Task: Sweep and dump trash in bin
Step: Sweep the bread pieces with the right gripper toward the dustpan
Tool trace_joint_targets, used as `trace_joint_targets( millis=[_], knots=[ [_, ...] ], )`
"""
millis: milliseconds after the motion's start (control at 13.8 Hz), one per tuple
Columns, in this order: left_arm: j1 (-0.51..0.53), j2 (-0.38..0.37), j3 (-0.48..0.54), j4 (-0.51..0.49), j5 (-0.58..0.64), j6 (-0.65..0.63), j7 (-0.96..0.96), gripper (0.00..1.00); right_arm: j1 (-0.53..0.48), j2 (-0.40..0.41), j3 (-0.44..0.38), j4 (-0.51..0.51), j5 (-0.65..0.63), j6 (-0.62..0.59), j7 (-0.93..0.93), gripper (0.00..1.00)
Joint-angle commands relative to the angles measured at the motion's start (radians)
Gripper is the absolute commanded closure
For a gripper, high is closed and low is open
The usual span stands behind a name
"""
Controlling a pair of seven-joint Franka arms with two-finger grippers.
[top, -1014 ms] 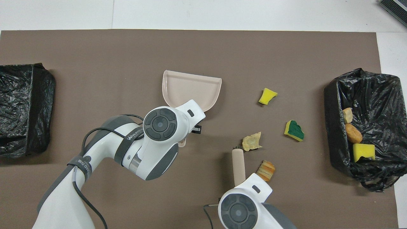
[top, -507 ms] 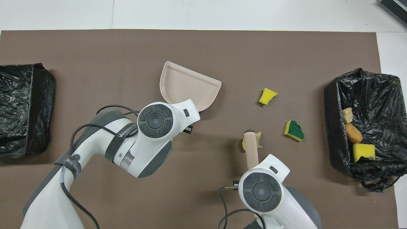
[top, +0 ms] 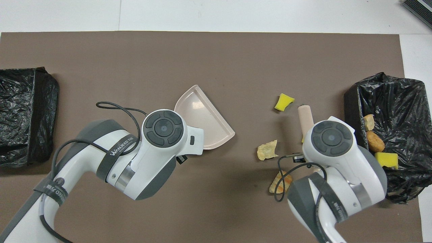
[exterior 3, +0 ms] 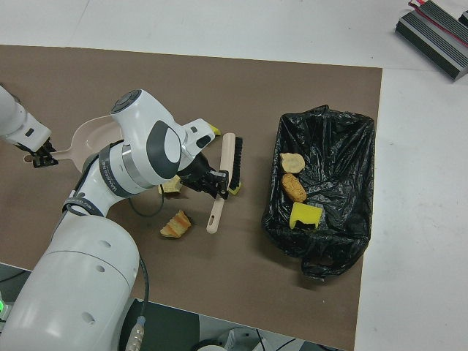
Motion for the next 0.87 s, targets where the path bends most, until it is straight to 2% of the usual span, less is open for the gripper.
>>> trace_joint_targets(
  millis=[0,362,797],
  knots=[
    [-0.055,-0.073,0.006,-0.099,0.018,0.006,0.068,1.0,-0.013,0.001,0.018,-0.062,-0.089,0.003,0.085,1.0],
    [-0.075,-0.05,0.006,-0.108,0.016,0.034,0.081,1.0,0.04,0.08,0.023,-0.068,-0.072,0.05,0.151,1.0],
    [-0.068,-0.06,0.008,-0.137,0.016,0.023,0.151,1.0,0.14,0.136,0.028,-0.001,0.236,0.119,0.151,1.0]
  ],
)
